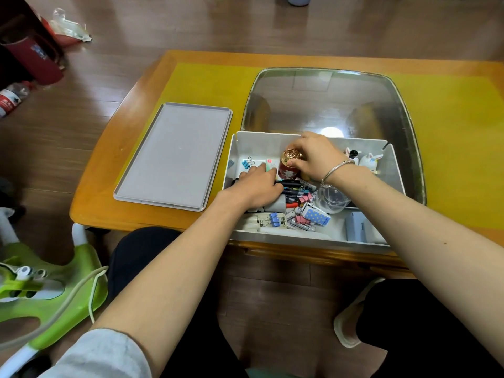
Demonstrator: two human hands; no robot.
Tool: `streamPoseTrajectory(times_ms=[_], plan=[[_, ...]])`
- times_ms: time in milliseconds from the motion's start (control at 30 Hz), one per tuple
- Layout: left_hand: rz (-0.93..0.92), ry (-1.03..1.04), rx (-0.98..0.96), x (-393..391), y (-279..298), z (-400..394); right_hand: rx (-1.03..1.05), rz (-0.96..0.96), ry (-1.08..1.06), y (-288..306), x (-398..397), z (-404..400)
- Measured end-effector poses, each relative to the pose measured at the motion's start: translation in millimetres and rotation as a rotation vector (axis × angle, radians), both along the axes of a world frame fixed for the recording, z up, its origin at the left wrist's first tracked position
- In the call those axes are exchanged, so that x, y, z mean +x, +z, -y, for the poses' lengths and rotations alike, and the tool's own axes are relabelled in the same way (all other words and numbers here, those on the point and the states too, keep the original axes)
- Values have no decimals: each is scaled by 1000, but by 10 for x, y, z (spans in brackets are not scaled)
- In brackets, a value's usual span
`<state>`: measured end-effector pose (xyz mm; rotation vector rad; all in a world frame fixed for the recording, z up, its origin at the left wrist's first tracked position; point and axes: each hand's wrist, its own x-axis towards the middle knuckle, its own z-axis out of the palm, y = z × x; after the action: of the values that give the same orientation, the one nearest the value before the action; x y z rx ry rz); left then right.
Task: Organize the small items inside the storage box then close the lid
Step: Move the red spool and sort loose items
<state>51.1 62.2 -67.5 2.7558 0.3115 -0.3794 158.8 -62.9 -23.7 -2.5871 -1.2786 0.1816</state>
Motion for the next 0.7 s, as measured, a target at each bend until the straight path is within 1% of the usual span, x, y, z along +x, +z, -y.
streamPoseTrajectory(times_ms=[133,267,467,700], plan=[[-19,15,-10,1,15,25,3,4,-44,-4,-39,-14],[-5,25,-74,-39,66,-6,-6,-22,-36,19,-54,30],[-41,7,25,-126,76,14,69,-29,-75,62,-46,187],[-60,-1,36,-151,100,29,143,-47,-133,165,-60,515]])
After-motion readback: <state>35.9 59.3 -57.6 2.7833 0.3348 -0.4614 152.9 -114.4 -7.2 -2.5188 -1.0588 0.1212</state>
